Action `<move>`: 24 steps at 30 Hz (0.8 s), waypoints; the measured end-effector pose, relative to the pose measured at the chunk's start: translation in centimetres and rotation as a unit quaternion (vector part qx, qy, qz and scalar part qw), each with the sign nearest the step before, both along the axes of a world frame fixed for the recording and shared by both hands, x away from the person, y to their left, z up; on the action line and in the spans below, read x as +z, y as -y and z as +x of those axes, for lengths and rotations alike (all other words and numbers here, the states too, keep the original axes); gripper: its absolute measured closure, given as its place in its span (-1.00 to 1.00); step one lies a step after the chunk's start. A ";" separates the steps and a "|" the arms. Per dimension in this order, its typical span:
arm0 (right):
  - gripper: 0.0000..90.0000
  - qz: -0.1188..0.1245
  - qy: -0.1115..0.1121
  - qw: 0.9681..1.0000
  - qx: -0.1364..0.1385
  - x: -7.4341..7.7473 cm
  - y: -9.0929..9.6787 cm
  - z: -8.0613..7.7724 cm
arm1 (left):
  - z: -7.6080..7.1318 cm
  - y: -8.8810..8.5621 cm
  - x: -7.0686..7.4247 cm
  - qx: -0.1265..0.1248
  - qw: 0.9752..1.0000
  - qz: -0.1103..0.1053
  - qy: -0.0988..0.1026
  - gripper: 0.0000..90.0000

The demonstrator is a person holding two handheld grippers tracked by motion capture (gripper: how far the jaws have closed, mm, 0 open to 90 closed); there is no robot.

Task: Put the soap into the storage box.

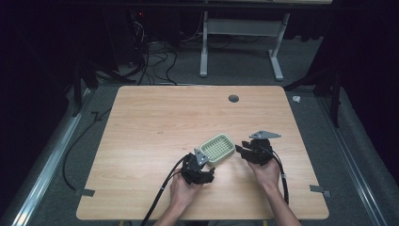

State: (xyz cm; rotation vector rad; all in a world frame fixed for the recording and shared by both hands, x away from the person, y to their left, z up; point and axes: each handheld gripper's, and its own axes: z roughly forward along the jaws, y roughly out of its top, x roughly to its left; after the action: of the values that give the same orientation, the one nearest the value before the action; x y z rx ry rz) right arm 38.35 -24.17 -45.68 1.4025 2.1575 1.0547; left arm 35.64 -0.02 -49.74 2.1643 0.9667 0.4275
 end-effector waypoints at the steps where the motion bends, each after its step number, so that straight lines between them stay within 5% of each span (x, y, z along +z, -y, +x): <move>1: 0.40 -0.003 -0.002 1.000 0.002 -0.1 -0.3 0.4 | 0.0 0.0 0.0 0.001 1.000 0.000 0.001 -0.33; 13: 0.41 -0.012 -0.044 0.999 -0.013 -1.4 -2.7 3.1 | 0.6 -0.1 -0.3 0.001 1.000 0.002 0.005 -0.15; 24: 0.56 -0.014 -0.071 0.997 -0.008 -2.1 -3.1 3.5 | 1.4 -0.9 -0.2 0.001 1.000 -0.005 -0.002 0.15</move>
State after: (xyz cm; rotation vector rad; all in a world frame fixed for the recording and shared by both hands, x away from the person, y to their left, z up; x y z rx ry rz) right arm 41.83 -21.11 -47.75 1.5224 2.2469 0.9416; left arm 37.08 0.90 -49.90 2.1569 0.9720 0.4187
